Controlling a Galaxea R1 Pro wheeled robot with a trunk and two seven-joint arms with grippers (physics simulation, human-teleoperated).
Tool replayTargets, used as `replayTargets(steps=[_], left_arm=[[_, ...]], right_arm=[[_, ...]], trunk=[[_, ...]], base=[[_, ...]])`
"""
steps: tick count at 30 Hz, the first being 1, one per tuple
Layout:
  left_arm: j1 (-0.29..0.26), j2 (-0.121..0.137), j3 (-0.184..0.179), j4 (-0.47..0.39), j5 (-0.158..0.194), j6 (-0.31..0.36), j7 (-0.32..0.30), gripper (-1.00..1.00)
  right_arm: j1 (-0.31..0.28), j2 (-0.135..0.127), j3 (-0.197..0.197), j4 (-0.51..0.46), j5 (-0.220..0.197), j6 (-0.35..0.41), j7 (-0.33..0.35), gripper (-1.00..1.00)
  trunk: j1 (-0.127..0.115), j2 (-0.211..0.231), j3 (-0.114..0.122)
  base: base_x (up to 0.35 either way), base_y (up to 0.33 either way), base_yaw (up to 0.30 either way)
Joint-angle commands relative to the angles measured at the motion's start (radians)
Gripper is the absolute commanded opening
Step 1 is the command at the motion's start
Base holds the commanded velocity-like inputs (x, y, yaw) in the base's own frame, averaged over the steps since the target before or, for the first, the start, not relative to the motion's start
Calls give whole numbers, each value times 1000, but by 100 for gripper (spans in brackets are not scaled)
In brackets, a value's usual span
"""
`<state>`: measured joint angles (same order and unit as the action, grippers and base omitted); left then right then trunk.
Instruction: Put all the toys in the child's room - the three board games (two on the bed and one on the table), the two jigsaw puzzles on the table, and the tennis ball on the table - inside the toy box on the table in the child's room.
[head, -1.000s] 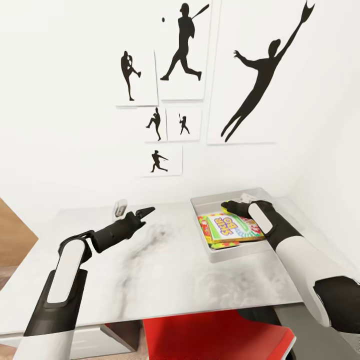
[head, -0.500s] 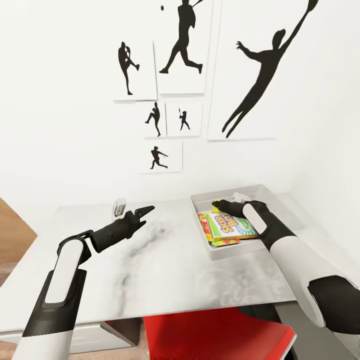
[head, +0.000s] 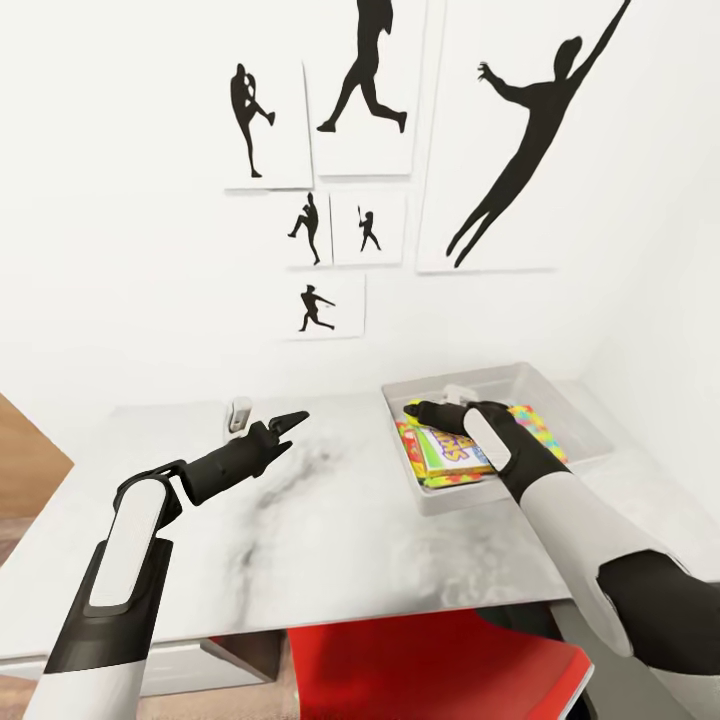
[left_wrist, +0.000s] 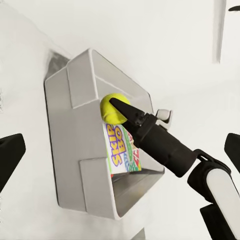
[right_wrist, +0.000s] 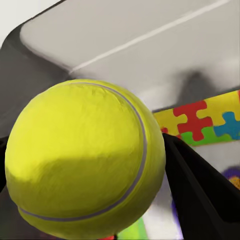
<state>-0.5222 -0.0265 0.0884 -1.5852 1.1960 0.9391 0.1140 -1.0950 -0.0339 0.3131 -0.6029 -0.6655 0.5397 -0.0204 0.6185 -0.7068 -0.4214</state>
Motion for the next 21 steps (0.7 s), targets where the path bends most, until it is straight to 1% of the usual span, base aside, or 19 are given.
replayTargets(steps=[1, 5, 11, 12, 16, 21], left_arm=[[-1, -1, 2, -1, 11, 6, 10, 100], [-1, -1, 2, -2, 11, 6, 10, 100], [-1, -1, 2, -2, 11, 6, 10, 100], [-1, 0, 2, -2, 11, 6, 10, 100], [-1, -1, 2, -2, 11, 6, 10, 100], [-1, -1, 2, -3, 11, 6, 10, 100]], right_arm=[[-1, 0, 27, -2, -5, 2, -3, -100], [-2, 2, 59, -3, -5, 2, -3, -100], [-1, -3, 64, -16, -5, -26, -3, -100], [-1, -4, 63, -19, -6, -28, -3, 100], [3, -7, 61, -37, -6, -34, -3, 100], [11, -11, 60, -94, -6, -33, -4, 100]], trunk=[[0, -1, -3], [0, -1, -9], [0, -1, -16], [0, -1, -16], [0, -1, -16], [0, -1, -16]], base=[[0, 0, 0], [0, 0, 0], [0, 0, 0], [0, 0, 0], [0, 0, 0], [0, 0, 0]])
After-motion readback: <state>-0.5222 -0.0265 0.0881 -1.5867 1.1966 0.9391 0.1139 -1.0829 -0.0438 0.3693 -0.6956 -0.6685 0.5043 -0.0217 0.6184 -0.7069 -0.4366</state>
